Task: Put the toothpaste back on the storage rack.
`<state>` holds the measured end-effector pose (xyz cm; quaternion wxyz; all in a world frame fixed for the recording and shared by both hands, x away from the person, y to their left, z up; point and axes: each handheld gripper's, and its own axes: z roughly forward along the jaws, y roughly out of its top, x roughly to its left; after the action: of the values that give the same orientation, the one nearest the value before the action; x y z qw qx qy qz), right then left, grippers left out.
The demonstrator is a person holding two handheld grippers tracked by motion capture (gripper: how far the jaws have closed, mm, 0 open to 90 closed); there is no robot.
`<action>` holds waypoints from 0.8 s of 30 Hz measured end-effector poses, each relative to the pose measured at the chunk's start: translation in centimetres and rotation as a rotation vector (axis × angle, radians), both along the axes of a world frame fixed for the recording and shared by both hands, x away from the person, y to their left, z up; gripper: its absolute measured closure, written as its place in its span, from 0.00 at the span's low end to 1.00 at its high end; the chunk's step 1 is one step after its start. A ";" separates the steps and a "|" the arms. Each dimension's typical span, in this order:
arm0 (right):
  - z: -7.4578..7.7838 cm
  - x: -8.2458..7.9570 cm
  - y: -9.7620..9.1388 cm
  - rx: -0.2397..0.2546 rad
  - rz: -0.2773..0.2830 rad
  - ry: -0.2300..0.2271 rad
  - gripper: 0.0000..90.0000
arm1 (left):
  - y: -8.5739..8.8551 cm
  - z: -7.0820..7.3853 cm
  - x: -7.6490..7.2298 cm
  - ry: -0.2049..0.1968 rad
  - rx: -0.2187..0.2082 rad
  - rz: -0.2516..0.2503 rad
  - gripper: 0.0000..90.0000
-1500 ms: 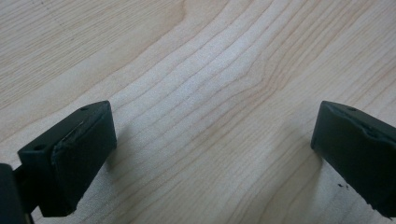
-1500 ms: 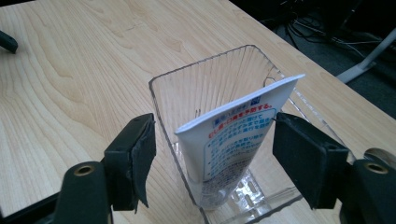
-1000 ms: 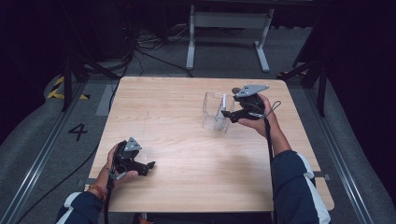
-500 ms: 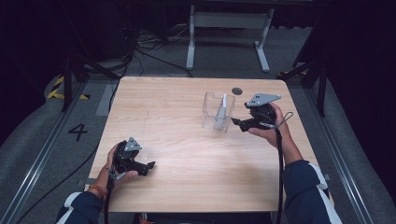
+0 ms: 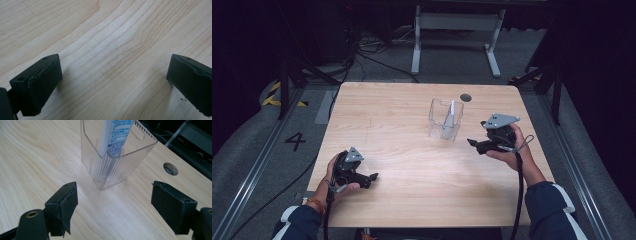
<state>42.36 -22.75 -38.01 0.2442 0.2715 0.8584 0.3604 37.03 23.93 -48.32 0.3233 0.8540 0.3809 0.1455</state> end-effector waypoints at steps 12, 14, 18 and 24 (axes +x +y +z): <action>-1.3 -2.4 -0.9 -0.043 0.008 -0.001 0.24 | 0.0 0.0 -0.1 0.004 -0.006 0.000 0.01; -1.7 -2.6 -1.3 -0.055 0.010 0.001 0.24 | 0.0 0.0 -0.1 0.004 -0.006 0.000 0.01; -2.4 -2.9 -2.1 -0.045 -0.003 0.017 0.25 | 0.0 0.0 -0.1 0.004 -0.006 0.000 0.01; -3.7 -3.5 -3.0 -0.039 -0.007 0.037 0.24 | 0.1 0.0 -0.2 0.009 -0.006 -0.005 0.01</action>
<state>38.84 -25.79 -41.71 0.2351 0.2763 0.8686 0.3375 36.87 24.01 -48.36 0.3245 0.8546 0.3807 0.1396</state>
